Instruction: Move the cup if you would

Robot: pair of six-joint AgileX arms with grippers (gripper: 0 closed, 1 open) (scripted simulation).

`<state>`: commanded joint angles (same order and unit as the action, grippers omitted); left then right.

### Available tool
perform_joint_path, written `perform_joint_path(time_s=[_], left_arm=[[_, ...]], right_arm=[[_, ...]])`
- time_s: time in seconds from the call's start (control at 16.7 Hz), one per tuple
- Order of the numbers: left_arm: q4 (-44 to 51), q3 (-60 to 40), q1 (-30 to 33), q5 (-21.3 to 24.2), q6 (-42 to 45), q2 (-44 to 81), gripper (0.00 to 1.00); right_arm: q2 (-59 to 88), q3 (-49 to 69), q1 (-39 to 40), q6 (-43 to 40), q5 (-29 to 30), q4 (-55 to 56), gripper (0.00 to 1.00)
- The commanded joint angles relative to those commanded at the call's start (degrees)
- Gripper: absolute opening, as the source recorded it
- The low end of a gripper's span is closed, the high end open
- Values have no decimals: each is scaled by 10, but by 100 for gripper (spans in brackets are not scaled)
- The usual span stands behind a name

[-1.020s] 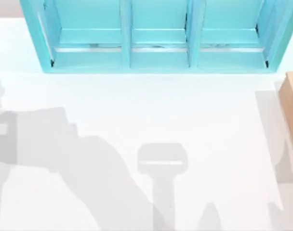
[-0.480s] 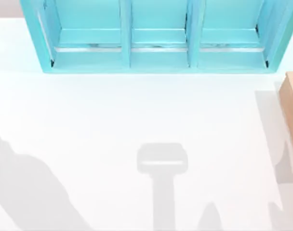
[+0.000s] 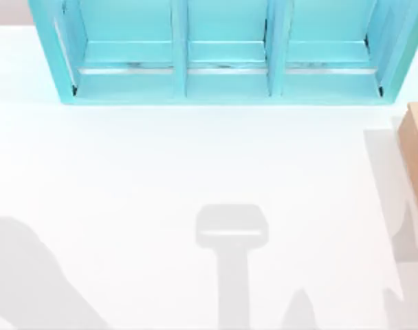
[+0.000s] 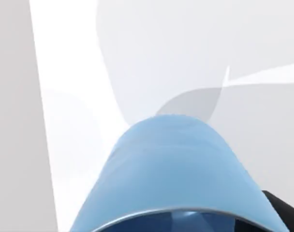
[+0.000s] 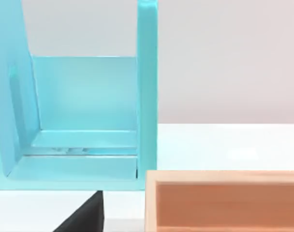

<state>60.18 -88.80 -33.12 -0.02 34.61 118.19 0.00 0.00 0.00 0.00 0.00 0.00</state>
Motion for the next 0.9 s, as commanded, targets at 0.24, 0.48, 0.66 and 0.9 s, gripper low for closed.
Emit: perform_joint_path(time_s=[0.24, 0.48, 0.66, 0.9], left_arm=[[-44, 29, -5, 1, 6, 18, 0], [-44, 29, -5, 1, 6, 18, 8], [-44, 29, -5, 1, 6, 18, 30], [-44, 29, -5, 1, 6, 18, 60]], right_arm=[[0, 0, 0, 0, 0, 0, 100], [0, 0, 0, 0, 0, 0, 100], [0, 0, 0, 0, 0, 0, 100], [0, 0, 0, 0, 0, 0, 100]])
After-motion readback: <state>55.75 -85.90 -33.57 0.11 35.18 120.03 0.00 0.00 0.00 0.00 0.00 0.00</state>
